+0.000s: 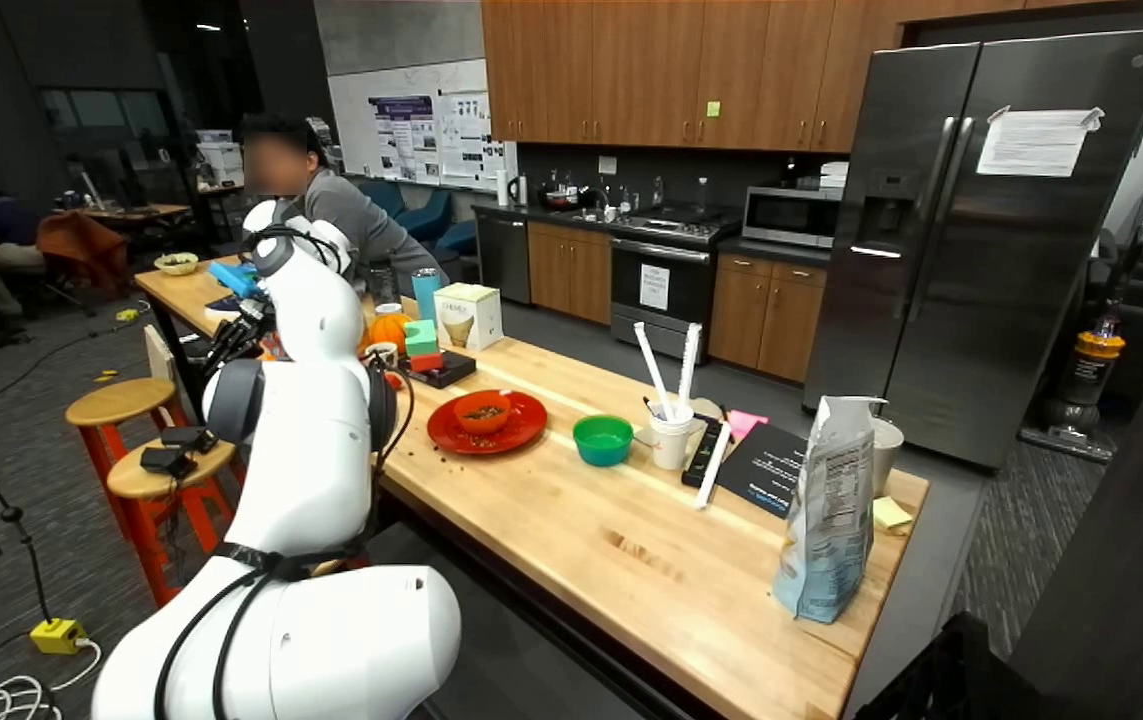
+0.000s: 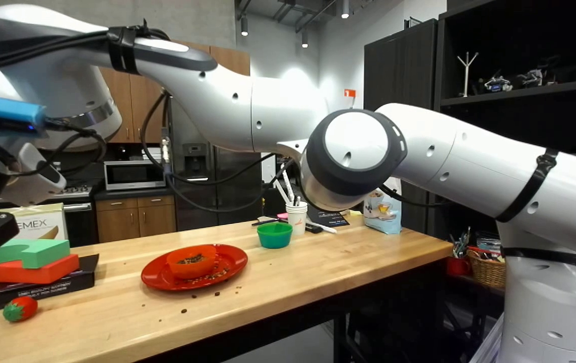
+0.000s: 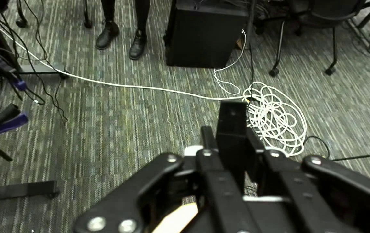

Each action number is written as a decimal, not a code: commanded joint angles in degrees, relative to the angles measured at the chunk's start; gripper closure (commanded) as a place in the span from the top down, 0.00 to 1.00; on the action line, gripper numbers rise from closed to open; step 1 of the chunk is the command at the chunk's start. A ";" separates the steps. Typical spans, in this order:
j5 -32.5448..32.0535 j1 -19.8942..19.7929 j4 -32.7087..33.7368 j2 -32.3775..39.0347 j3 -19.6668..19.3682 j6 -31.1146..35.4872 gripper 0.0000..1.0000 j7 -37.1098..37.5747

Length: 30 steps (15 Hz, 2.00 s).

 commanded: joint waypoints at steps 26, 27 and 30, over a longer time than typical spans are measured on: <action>-13.02 11.75 -1.40 -12.14 -12.42 9.45 0.06 39.00; -13.59 12.57 -1.29 -12.37 -12.91 9.75 0.06 42.23; -15.76 15.60 -1.01 -13.04 -14.58 10.38 0.06 51.58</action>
